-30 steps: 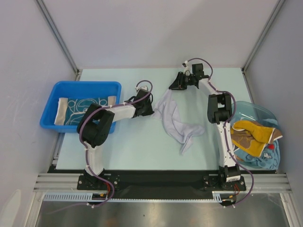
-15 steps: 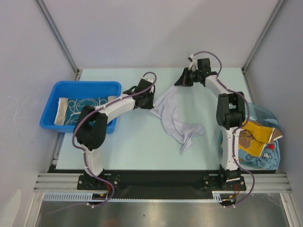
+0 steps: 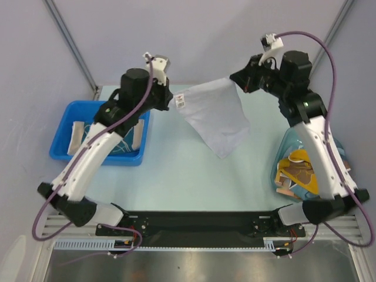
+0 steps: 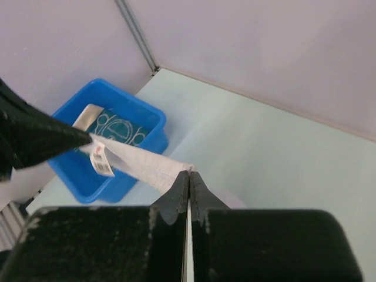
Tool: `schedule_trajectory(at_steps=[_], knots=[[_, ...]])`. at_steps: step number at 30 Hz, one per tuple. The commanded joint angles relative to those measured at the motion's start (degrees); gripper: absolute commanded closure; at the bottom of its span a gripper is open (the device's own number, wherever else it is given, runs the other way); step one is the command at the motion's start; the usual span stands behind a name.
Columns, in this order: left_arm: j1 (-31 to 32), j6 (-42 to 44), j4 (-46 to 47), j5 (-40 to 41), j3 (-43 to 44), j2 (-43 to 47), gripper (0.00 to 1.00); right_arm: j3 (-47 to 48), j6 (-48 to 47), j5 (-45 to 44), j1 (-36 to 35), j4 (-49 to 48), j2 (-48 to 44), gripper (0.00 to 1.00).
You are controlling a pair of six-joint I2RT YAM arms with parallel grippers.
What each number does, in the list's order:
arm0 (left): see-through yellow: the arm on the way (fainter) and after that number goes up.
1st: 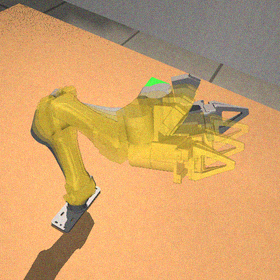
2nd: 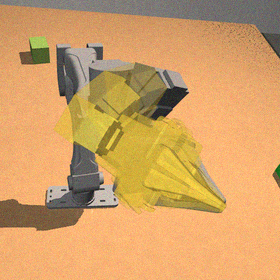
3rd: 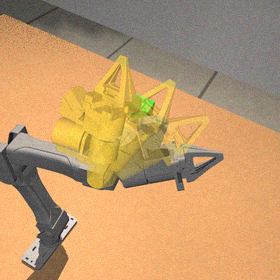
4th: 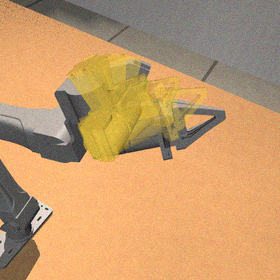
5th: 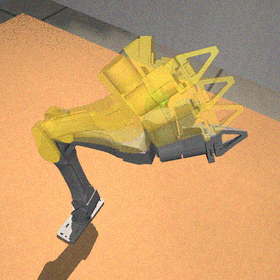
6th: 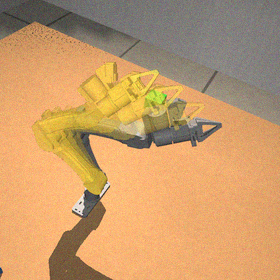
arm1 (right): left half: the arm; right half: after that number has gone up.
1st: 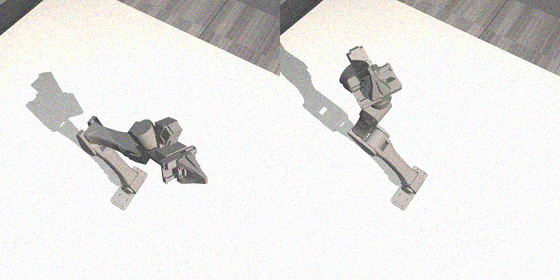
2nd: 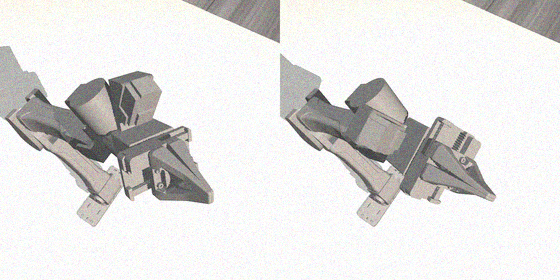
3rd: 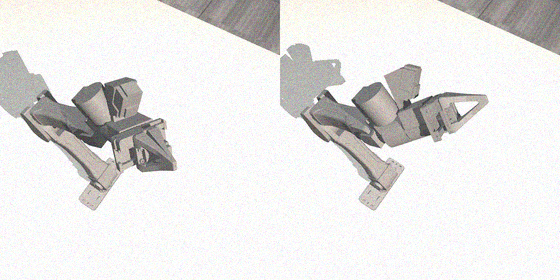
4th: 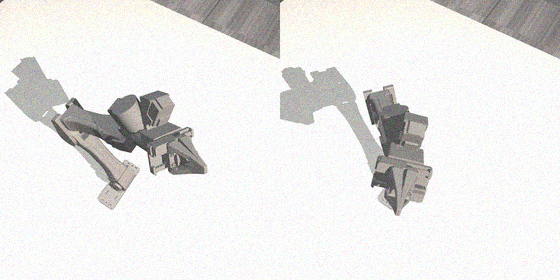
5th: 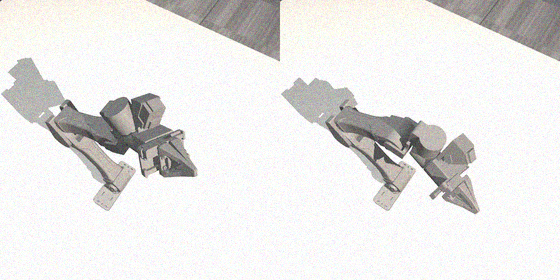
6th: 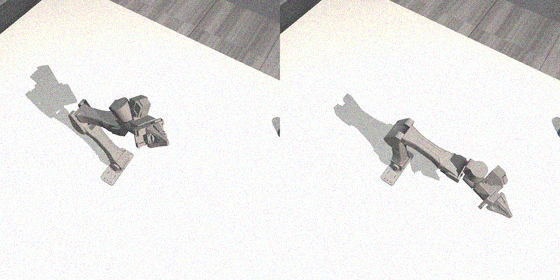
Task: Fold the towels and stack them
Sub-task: Flatten out the crumpled towel
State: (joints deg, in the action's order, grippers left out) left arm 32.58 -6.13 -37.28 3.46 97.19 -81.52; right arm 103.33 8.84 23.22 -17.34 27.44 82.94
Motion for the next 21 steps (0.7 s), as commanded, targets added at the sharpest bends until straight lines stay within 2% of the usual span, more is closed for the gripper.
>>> schedule_trajectory(at_steps=[1,3,6,10,16,19,21], knots=[[0.73,2.36,-4.65,-4.68,1.08,9.51,1.0,-5.49,-2.08,-6.6,-2.25,6.39,-9.35,1.0],[1.0,-0.09,-3.51,-10.72,-0.68,13.12,1.0,-11.2,-0.32,-6.18,-3.04,5.61,-17.76,1.0],[2.66,-4.05,-1.4,-15.66,-2.26,18.93,1.0,-16.82,3.45,-3.81,-4.27,2.36,-26.74,1.0],[5.21,-7.22,-1.39,-19.98,-1.56,21.13,1.0,-18.43,8.64,0.58,-5.16,-1.85,-31.78,1.0],[8.38,-8.29,-5.08,-17.27,4.75,17.8,1.0,-18.07,14.71,2.01,-5.51,-9.41,-33.1,1.0],[8.38,-5.22,-10.25,-8.78,9.93,12.1,1.0,-20.87,12.26,-2.99,-5.51,-11.18,-31.44,1.0],[8.29,-1.72,-10.97,-4.98,10.48,7.63,1.0,-22.9,10.33,-4.58,-5.42,-12.32,-28.98,1.0]])
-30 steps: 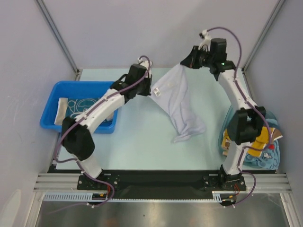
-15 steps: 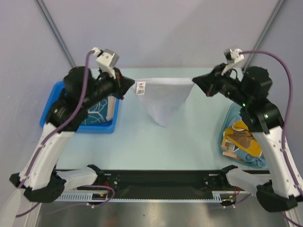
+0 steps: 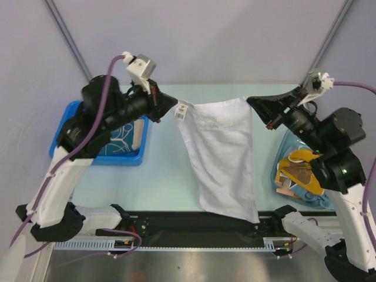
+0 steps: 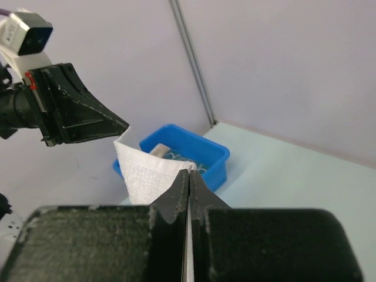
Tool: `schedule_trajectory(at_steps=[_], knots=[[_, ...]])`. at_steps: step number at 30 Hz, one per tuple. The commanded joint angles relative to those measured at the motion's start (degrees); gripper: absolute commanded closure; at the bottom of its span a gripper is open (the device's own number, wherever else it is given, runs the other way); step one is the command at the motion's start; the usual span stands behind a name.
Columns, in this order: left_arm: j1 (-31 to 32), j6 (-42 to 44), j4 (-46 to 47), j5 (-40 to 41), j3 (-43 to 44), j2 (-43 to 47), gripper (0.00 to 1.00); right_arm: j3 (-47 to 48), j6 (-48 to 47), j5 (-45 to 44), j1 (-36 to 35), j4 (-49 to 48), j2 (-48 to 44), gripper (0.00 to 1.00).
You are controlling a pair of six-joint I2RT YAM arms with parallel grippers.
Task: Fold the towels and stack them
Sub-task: Flatten out the crumpled towel, then fold the towel
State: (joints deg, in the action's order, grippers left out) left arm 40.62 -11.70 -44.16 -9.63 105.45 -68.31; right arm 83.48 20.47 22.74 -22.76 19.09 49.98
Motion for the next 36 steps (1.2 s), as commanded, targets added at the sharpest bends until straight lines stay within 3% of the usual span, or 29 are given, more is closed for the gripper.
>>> schedule_trajectory(at_steps=[1,4,7,11,15,16,19,26,36], knots=[[-0.19,5.19,-3.74,9.44,2.13,-7.08,1.0,-3.85,-3.48,-5.07,0.09,-4.76,5.38,1.0],[-3.6,8.71,-1.73,14.19,2.13,-14.55,1.0,-6.57,-6.66,-5.87,1.57,-8.79,13.2,1.0],[-9.83,9.86,3.0,11.05,2.39,-22.79,1.0,-7.46,-7.02,-1.06,6.75,-17.14,22.25,1.0],[-13.55,15.98,10.13,10.07,6.6,-34.23,1.0,-5.36,-7.98,3.87,11.33,-27.69,36.82,1.0],[-15.22,18.12,13.31,8.66,17.57,-48.46,1.0,1.4,-7.9,8.19,12.92,-36.9,54.65,1.0],[-16.18,18.03,12.18,8.14,23.6,-51.1,1.0,1.94,-7.55,8.72,13.18,-39.11,56.7,1.0],[-17.67,17.68,12.69,7.52,29.19,-58.76,1.0,4.74,-7.02,11.7,14.24,-45.8,63.37,1.0],[-17.86,20.58,17.71,6.38,19.46,-56.85,1.0,7.84,-5.79,16.54,16.87,-48.54,69.38,1.0],[-14.17,20.5,20.42,5.93,-7.16,-40.42,1.0,-4.17,-7.11,16.72,17.23,-32.28,58.5,1.0]])
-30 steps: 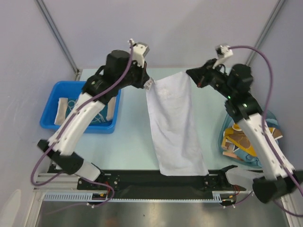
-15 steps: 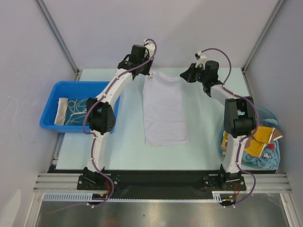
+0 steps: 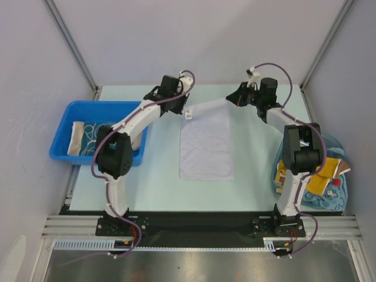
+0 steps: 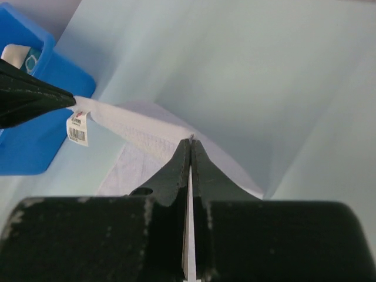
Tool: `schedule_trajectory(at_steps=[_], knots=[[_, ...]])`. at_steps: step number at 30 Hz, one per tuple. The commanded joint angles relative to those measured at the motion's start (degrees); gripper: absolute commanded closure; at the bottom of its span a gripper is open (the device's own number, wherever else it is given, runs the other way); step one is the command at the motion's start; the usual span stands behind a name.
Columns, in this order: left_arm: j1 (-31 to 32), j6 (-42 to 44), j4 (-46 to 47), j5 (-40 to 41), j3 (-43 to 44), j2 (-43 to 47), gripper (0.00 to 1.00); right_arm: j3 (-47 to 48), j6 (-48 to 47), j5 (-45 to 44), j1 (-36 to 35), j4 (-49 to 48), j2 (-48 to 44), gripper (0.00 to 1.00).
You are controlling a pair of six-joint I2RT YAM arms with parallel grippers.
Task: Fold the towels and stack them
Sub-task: Fold the towel
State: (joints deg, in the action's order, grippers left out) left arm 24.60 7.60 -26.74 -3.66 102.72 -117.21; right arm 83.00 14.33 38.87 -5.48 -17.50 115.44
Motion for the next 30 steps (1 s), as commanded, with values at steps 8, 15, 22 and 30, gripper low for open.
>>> schedule_trajectory(at_steps=[8,15,22,30], knots=[[5.37,-2.05,3.89,0.23,-21.06,19.9,1.0,-21.37,-0.88,-3.54,-2.69,8.18,-21.03,1.0],[9.5,-5.92,3.28,-1.69,-32.13,28.69,1.0,-32.98,0.0,-8.1,-5.59,13.62,-29.82,1.0],[13.1,-9.35,1.61,-0.03,-40.13,33.53,1.0,-38.09,1.14,-14.79,-9.2,22.85,-37.65,1.0],[16.26,-12.86,1.08,-3.54,-46.46,36.7,1.0,-42.21,2.81,-18.4,-9.73,29.81,-38.45,0.99]])
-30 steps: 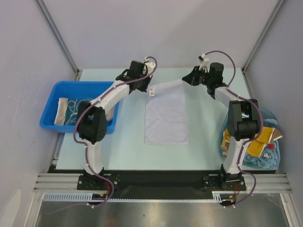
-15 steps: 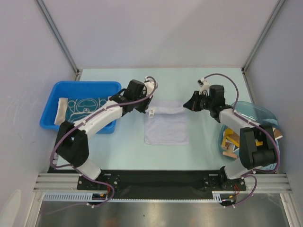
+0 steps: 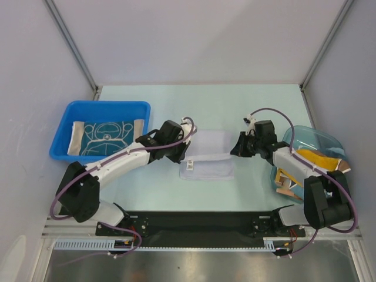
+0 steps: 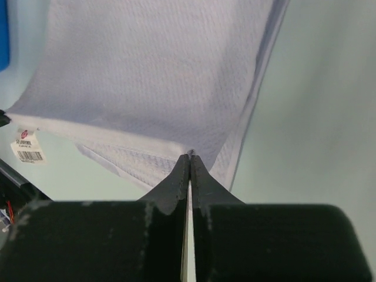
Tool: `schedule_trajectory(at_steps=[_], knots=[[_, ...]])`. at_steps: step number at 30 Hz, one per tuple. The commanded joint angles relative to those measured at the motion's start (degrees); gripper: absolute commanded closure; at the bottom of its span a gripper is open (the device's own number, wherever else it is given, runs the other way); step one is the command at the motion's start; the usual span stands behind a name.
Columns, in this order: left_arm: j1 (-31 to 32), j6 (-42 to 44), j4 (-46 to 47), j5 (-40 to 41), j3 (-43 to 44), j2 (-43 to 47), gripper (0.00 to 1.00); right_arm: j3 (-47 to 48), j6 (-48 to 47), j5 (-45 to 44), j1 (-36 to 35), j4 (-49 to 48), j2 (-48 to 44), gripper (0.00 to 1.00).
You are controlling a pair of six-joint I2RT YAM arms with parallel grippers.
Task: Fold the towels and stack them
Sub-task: Fold the towel
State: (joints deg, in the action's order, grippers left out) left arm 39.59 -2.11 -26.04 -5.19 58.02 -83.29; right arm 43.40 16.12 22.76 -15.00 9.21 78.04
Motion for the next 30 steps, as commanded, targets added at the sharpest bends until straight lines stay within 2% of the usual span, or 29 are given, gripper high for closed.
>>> schedule_trajectory(at_steps=[1,3,4,5,6,9,13,16,22,30], knots=[[1.45,-3.6,0.29,-2.19,-2.12,2.6,1.0,-3.14,1.37,-2.02,-0.64,2.57,-1.05,0.95],[1.71,-5.09,-0.67,-1.84,-2.56,1.81,0.96,-3.76,1.72,-2.89,-1.43,3.09,-1.14,0.88],[1.71,-5.62,-1.2,-0.97,-2.73,1.81,0.87,-3.85,1.98,-3.77,-1.95,4.66,-1.4,0.77],[1.71,-6.23,-1.81,-0.18,-2.91,2.42,0.79,-3.76,2.16,-4.13,-2.05,5.72,-1.92,0.72],[1.71,-7.72,-1.99,0.87,-3.26,3.3,0.63,-3.58,2.6,-4.65,-1.96,6.86,-3.15,0.64],[1.71,-11.41,-2.35,3.87,-4.05,6.54,0.51,-2.53,4.44,-7.19,-2.05,11.43,-6.05,0.6],[1.71,-18.0,-0.33,5.02,-6.07,9.28,0.46,-2.18,8.82,-8.61,-2.31,13.2,-10.27,0.63],[1.63,-23.02,3.88,3.26,-8.71,8.94,0.47,-2.44,12.25,-9.58,-3.54,12.5,-9.49,0.66],[1.63,-27.15,5.38,5.01,-11.52,5.86,0.51,-1.3,15.6,-13.27,-8.72,11.01,-3.69,0.68],[0.84,-29.79,9.95,5.02,-15.65,3.05,0.48,-1.03,16.84,-20.03,-14.25,10.13,3.43,0.69]])
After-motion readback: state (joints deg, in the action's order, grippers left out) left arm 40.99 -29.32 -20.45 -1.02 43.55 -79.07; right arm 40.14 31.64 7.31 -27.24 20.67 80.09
